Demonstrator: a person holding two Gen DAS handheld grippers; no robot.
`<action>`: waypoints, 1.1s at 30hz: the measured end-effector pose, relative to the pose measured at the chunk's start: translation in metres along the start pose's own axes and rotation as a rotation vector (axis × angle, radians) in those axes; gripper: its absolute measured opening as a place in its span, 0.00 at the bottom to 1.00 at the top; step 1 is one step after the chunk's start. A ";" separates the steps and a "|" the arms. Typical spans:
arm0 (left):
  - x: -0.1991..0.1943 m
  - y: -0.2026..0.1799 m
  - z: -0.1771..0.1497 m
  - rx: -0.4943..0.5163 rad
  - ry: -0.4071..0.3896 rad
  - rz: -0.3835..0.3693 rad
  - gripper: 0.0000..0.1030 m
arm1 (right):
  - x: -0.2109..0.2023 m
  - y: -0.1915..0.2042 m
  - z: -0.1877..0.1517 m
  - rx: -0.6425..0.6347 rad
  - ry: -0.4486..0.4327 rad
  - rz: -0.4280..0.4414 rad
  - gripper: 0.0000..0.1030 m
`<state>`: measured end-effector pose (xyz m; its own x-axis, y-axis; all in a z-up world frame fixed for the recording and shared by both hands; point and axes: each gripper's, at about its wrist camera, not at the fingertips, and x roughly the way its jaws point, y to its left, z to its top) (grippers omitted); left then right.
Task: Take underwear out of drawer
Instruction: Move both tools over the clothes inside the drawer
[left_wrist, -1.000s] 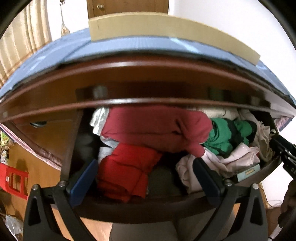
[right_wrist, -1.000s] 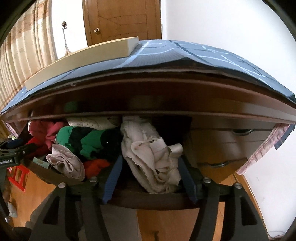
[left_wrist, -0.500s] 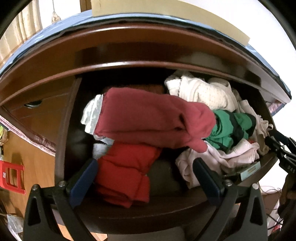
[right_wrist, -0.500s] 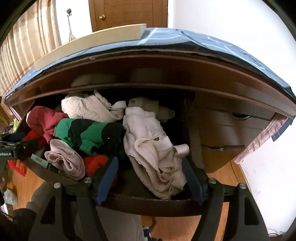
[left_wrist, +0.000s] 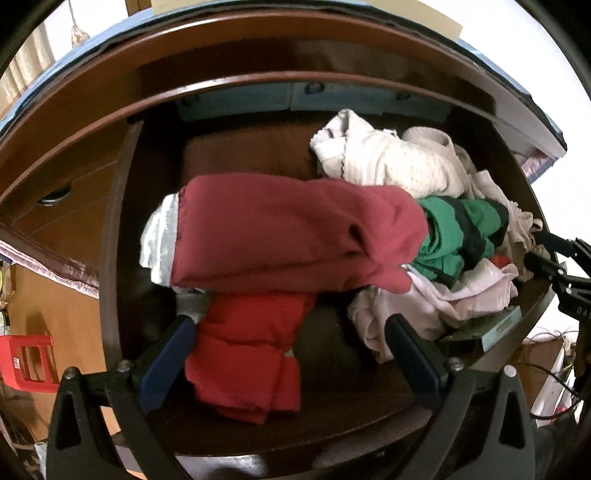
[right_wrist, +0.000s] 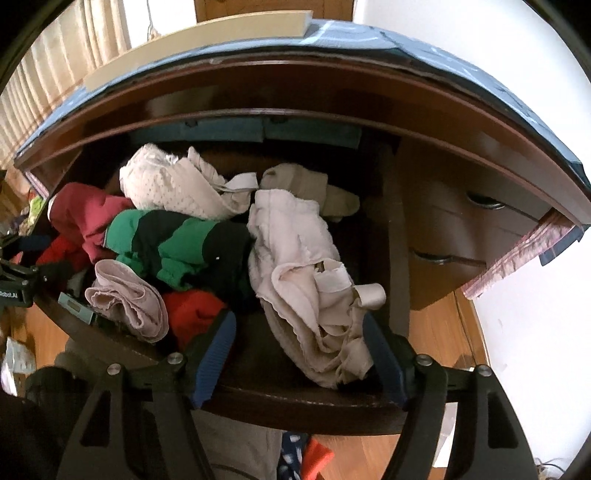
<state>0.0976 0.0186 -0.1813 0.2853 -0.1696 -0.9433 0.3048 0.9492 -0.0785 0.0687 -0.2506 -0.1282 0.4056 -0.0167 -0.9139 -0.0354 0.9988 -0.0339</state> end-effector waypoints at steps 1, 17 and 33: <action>0.003 0.003 0.002 0.002 0.007 0.000 1.00 | 0.000 0.001 -0.001 -0.004 0.010 0.001 0.71; 0.020 0.005 0.029 0.003 0.033 0.081 1.00 | -0.008 0.006 -0.017 -0.002 0.066 0.010 0.67; -0.007 0.005 0.007 0.050 -0.058 -0.015 0.99 | -0.014 0.007 -0.016 -0.011 0.003 0.025 0.67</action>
<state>0.1038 0.0227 -0.1729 0.3322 -0.2005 -0.9217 0.3545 0.9320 -0.0750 0.0482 -0.2445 -0.1223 0.4019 0.0081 -0.9157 -0.0551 0.9984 -0.0154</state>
